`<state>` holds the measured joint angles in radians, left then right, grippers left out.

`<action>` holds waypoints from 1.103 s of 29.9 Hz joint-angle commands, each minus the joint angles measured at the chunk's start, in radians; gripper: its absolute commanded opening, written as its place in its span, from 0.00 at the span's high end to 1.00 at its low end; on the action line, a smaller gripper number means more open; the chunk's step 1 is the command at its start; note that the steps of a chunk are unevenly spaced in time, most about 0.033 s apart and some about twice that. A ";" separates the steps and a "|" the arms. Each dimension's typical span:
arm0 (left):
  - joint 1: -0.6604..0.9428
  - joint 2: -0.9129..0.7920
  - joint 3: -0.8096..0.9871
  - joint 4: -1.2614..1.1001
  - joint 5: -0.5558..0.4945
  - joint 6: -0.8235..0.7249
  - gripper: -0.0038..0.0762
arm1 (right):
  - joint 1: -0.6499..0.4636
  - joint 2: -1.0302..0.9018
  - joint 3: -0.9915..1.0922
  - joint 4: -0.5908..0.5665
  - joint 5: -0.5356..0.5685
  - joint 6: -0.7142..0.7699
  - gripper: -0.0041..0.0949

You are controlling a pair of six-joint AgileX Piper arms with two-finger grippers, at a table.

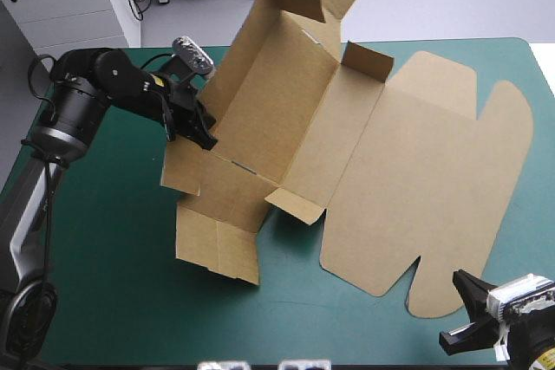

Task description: Fold the box

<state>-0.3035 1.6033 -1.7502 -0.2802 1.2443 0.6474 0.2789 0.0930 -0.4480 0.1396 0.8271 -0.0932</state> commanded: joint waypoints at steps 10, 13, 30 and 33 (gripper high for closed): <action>-0.379 -0.042 -0.112 0.520 -0.071 -0.094 0.96 | 0.000 0.012 -0.026 0.007 -0.073 -0.003 0.98; -0.434 -0.031 -0.112 0.629 -0.084 -0.143 0.96 | 0.000 0.012 -0.026 0.007 -0.073 -0.003 0.98; -0.559 -0.023 -0.112 0.943 -0.240 -0.148 0.96 | 0.000 0.012 -0.026 0.016 -0.140 0.044 0.98; -0.559 -0.023 -0.112 0.948 -0.256 -0.138 0.96 | 0.000 0.012 -0.026 0.018 -0.144 0.049 0.98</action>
<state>-0.8562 1.6253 -1.8300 0.6099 1.0698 0.5149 0.2789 0.0930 -0.4480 0.1447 0.7621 -0.0505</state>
